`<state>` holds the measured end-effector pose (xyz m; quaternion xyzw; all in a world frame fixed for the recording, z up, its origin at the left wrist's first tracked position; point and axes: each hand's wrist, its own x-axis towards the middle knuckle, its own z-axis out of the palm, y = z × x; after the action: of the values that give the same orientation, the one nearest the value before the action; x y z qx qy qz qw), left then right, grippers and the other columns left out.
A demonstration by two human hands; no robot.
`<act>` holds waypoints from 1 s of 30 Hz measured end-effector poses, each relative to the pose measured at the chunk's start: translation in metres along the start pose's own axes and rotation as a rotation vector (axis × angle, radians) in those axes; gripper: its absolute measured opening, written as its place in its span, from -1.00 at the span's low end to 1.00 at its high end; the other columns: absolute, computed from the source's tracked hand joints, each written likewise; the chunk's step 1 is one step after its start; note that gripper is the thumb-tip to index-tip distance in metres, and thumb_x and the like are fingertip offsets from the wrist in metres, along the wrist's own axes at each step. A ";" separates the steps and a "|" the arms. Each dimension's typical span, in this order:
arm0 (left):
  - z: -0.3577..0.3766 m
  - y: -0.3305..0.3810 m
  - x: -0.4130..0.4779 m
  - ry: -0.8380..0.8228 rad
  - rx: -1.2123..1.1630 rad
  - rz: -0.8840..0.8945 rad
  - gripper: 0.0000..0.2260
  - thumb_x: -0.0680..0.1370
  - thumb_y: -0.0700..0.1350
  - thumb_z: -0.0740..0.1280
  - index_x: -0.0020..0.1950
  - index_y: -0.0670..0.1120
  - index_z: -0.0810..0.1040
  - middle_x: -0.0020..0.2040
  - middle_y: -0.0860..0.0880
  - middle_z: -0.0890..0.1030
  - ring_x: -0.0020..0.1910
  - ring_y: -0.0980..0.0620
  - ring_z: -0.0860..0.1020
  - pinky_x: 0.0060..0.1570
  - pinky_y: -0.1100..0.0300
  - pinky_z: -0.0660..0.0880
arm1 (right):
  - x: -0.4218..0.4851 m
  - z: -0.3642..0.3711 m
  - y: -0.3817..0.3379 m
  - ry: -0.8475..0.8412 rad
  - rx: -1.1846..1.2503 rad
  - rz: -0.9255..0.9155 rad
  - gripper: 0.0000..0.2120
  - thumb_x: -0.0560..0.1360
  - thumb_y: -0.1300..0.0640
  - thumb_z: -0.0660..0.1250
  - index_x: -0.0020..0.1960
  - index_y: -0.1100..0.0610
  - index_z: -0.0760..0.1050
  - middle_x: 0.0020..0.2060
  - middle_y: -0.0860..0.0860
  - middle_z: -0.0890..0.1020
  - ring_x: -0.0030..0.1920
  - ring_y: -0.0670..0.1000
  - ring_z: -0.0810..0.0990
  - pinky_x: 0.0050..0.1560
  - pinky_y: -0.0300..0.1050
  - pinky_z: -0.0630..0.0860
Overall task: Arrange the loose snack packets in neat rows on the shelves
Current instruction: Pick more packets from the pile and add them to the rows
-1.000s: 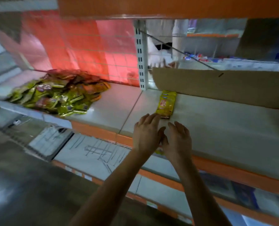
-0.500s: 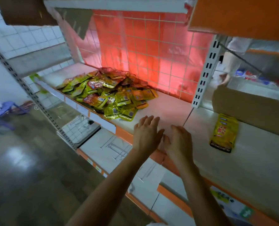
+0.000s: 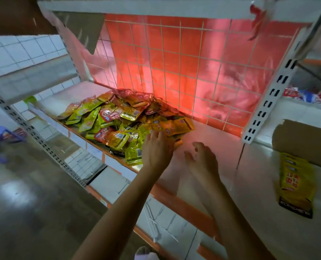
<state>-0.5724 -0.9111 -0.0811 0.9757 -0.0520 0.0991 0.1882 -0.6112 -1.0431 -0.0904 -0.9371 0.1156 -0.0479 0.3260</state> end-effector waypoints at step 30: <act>0.000 -0.060 0.103 -0.141 -0.179 0.264 -0.65 0.53 0.05 0.34 0.12 -0.15 0.35 0.02 -0.19 0.61 0.04 -0.24 0.57 -0.17 0.01 0.42 | 0.102 0.055 -0.062 0.043 -0.341 0.426 -0.53 0.49 -0.20 0.24 0.34 -0.07 0.34 0.30 0.12 0.40 0.28 0.22 0.36 0.18 0.09 0.33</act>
<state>-0.4640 -0.8624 -0.0807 0.9443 -0.2014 0.0493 0.2557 -0.4915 -0.9882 -0.0935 -0.9317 0.3236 0.0221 0.1635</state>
